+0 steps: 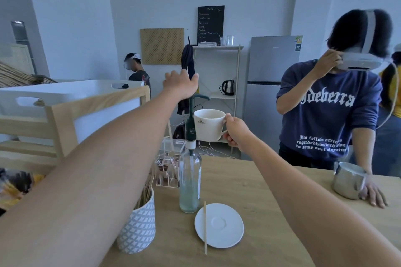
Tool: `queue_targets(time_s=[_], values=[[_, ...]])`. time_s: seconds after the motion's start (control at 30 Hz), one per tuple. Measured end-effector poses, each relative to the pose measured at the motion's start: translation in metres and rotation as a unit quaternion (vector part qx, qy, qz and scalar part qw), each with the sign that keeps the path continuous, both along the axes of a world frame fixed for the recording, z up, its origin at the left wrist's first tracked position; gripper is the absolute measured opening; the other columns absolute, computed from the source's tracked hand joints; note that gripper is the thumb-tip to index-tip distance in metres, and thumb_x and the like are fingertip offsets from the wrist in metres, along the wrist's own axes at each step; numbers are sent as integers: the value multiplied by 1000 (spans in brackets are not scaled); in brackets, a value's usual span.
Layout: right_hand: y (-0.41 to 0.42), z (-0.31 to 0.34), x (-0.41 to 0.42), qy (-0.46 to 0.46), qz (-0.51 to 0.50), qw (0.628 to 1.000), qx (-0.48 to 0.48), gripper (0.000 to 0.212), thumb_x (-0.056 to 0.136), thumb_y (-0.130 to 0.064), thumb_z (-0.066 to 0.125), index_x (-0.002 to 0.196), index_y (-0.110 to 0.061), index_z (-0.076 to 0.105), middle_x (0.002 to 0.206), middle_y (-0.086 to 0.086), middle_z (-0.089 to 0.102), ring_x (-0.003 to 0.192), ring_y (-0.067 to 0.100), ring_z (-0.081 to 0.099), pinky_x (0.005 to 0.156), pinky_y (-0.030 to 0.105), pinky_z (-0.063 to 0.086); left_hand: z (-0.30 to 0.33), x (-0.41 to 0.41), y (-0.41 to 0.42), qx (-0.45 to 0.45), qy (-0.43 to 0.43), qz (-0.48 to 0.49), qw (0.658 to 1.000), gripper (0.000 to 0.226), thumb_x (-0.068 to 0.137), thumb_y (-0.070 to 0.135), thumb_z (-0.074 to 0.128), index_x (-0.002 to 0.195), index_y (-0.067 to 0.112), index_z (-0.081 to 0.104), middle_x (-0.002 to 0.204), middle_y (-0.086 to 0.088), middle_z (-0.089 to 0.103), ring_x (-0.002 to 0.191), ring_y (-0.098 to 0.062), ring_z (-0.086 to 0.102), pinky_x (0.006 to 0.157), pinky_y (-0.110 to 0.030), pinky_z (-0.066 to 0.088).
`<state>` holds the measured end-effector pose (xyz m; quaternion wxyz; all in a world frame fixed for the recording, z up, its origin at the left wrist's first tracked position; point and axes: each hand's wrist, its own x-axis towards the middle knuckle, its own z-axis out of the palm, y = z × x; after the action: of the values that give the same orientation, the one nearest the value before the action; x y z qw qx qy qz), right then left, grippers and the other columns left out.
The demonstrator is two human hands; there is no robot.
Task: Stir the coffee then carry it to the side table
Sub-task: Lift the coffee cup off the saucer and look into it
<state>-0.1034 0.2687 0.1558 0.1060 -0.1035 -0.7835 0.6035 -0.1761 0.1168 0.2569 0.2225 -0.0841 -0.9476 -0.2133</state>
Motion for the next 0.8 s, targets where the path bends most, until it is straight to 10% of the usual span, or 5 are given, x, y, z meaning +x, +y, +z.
queue_targets(time_s=[0.2,0.5,0.8], values=[[2,2,-9,16,-5,1000,3,37,100,-36,26,108,-13,52,60,3,43,47,13,35,43,24,30,2,-23,13,-66,-114,-52,990,62,96,53,4,155,35,15,160,-17,21,146,-37,16,117,-53,16],[5,-1,-16,69,-28,997,-11,41,99,-40,28,73,-18,50,59,4,44,47,14,34,43,21,30,-11,-22,20,-104,-167,-51,979,65,99,53,3,156,25,14,164,-12,2,151,-25,-7,120,-51,1],[6,4,-22,64,-42,997,-2,40,98,-40,29,91,-13,57,60,4,46,52,15,39,50,24,35,-19,-43,20,-94,-129,-71,985,64,101,47,7,153,16,29,159,-16,25,146,-32,22,116,-42,20]])
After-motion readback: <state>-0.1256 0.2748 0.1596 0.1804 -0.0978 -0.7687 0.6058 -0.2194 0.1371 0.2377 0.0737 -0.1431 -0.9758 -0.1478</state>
